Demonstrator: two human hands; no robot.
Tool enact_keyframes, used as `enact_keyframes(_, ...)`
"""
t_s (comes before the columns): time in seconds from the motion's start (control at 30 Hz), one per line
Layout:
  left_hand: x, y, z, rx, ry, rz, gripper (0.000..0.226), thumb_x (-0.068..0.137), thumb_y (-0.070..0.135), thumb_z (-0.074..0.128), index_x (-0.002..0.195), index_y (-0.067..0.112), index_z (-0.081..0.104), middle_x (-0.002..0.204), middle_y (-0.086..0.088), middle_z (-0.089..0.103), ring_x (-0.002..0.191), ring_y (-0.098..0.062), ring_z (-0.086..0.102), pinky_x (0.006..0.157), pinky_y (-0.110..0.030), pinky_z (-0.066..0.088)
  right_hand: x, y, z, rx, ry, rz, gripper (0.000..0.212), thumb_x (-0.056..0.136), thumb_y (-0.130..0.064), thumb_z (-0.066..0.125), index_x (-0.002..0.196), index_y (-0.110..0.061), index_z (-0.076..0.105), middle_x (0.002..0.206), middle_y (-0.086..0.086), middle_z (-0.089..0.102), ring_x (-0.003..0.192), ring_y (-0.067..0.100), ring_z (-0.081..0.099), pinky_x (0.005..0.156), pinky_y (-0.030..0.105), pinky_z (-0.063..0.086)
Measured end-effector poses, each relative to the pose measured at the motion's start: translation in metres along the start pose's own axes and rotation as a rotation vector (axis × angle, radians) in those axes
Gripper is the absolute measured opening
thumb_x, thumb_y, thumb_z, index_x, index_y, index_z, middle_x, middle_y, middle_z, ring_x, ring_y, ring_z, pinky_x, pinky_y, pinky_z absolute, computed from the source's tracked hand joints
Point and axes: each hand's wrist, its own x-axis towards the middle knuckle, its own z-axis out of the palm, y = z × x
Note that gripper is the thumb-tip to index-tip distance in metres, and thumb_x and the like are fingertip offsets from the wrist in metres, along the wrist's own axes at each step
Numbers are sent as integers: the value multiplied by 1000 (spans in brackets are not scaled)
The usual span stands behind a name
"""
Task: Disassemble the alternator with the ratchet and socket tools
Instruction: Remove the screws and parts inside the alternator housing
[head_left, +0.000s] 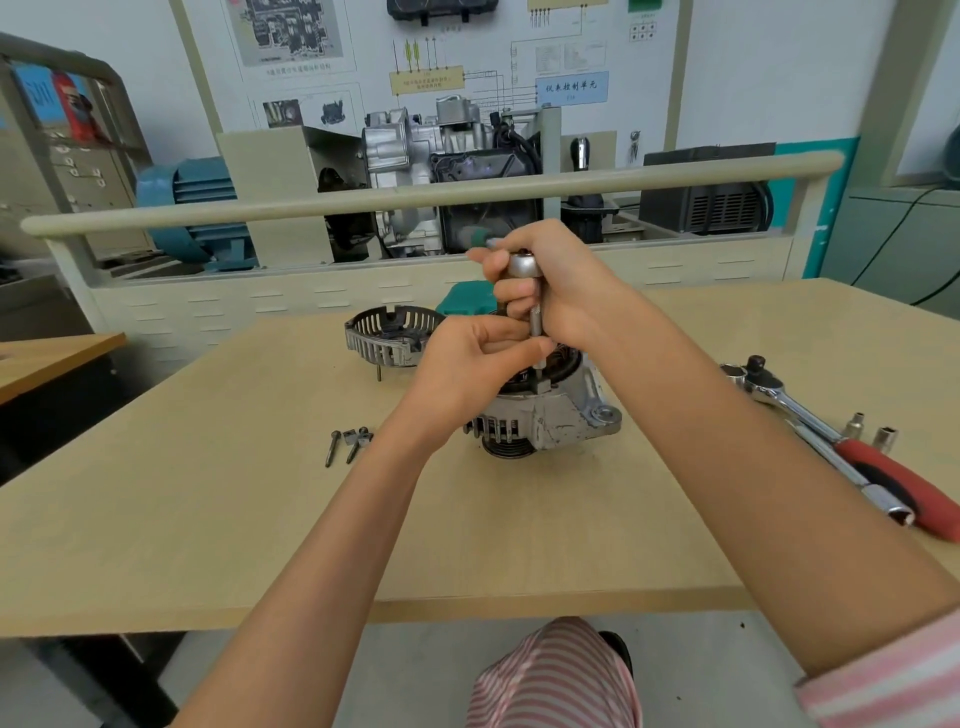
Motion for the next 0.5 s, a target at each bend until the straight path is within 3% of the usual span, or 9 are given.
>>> enact_keyframes(0.1,1,-2,3,38,35,8,15,84,8,66,96,14,73,90,-2,73,89,-9,69,84,-20,52,5,14,11,111,428,-273,17,90,-2,31,101,-8,42,71,4,46,45,9,35,40,18,27)
enact_keyframes(0.2,1,-2,3,66,34,5,19,85,6,63,101,9,72,92,-5,74,88,-9,69,82,-20,52,9,20,15,209,571,-400,28,94,-4,27,121,-4,35,93,9,42,66,14,42,52,20,34)
enact_keyframes(0.27,1,-1,2,48,13,1,15,85,8,65,97,13,72,91,-3,74,88,-8,69,82,-17,51,8,16,13,168,485,-313,22,92,-2,27,111,-5,40,74,4,44,51,11,41,41,16,30)
enact_keyframes(0.33,0,0,0,31,-8,-10,10,85,12,66,92,16,72,89,-3,74,89,-9,69,83,-17,49,5,8,8,42,284,-155,15,91,-5,31,95,-7,46,56,-2,42,33,6,32,33,14,23)
enact_keyframes(0.43,-1,-1,-2,15,-28,0,12,86,16,67,93,8,73,92,-13,73,89,-17,67,77,-12,48,1,-1,-1,-75,-61,14,20,94,-13,38,94,-5,57,48,-9,45,33,3,29,32,15,23)
enact_keyframes(0.5,-2,0,-2,7,-38,7,12,86,15,66,94,8,73,93,-12,73,93,-22,67,79,-14,49,-1,-2,-4,-80,-150,53,24,94,-15,40,99,-2,59,49,-9,45,35,2,30,35,13,23)
